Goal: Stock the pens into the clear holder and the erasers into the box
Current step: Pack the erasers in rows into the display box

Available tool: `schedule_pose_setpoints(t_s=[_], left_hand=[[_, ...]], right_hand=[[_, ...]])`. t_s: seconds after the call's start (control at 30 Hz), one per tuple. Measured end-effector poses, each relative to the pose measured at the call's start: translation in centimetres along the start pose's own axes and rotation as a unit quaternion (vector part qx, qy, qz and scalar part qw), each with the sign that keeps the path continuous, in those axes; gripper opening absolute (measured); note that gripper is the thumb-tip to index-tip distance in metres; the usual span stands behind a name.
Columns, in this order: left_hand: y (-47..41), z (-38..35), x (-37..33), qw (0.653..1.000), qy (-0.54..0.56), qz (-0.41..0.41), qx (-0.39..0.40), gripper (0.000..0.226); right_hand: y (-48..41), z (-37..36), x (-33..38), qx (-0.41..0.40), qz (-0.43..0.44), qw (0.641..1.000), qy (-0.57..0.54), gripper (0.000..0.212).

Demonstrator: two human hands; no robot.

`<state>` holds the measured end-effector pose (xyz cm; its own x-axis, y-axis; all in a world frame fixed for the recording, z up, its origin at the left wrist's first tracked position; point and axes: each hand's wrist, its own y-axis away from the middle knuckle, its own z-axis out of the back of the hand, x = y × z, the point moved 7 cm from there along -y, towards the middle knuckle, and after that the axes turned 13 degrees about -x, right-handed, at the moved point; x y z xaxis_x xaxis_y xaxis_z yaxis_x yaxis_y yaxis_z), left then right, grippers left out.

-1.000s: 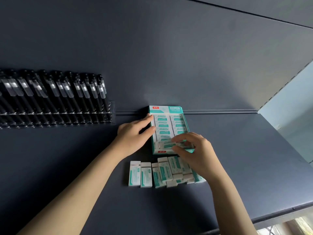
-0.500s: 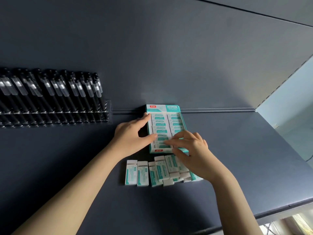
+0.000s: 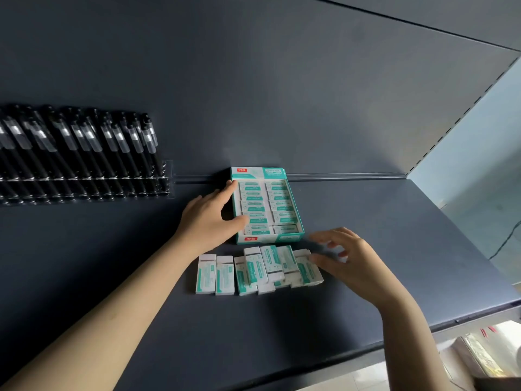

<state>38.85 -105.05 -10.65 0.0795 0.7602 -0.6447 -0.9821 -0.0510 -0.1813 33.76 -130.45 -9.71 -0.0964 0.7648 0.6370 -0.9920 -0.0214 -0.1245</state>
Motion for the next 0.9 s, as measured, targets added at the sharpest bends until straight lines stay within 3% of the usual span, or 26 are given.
schedule_pose_setpoints(t_s=[0.23, 0.33, 0.4, 0.6, 0.77, 0.9], left_hand=[[0.0, -0.5, 0.3, 0.999, -0.03, -0.009, 0.023, 0.084], [-0.1, -0.7, 0.5, 0.999, -0.029, -0.006, 0.024, 0.085], [-0.1, -0.7, 0.5, 0.999, -0.033, -0.01, 0.02, 0.085], [0.0, -0.8, 0.6, 0.999, -0.032, -0.011, 0.016, 0.084], [-0.1, -0.8, 0.6, 0.999, -0.028, -0.013, 0.013, 0.084], [-0.1, -0.7, 0.6, 0.999, -0.029, -0.013, 0.011, 0.085]], right_hand=[[0.8, -0.7, 0.0, 0.033, -0.006, 0.999, -0.032, 0.04], [0.7, -0.9, 0.0, 0.026, -0.009, 0.999, -0.046, 0.027], [0.7, -0.9, -0.3, 0.019, -0.027, 0.996, -0.089, 0.018], [0.9, 0.3, 0.5, -0.031, -0.037, 0.969, -0.241, 0.018], [-0.6, 0.6, 1.5, -0.04, -0.017, 0.969, -0.243, 0.025], [-3.1, 0.7, 3.4, -0.053, 0.016, 0.984, -0.17, 0.024]])
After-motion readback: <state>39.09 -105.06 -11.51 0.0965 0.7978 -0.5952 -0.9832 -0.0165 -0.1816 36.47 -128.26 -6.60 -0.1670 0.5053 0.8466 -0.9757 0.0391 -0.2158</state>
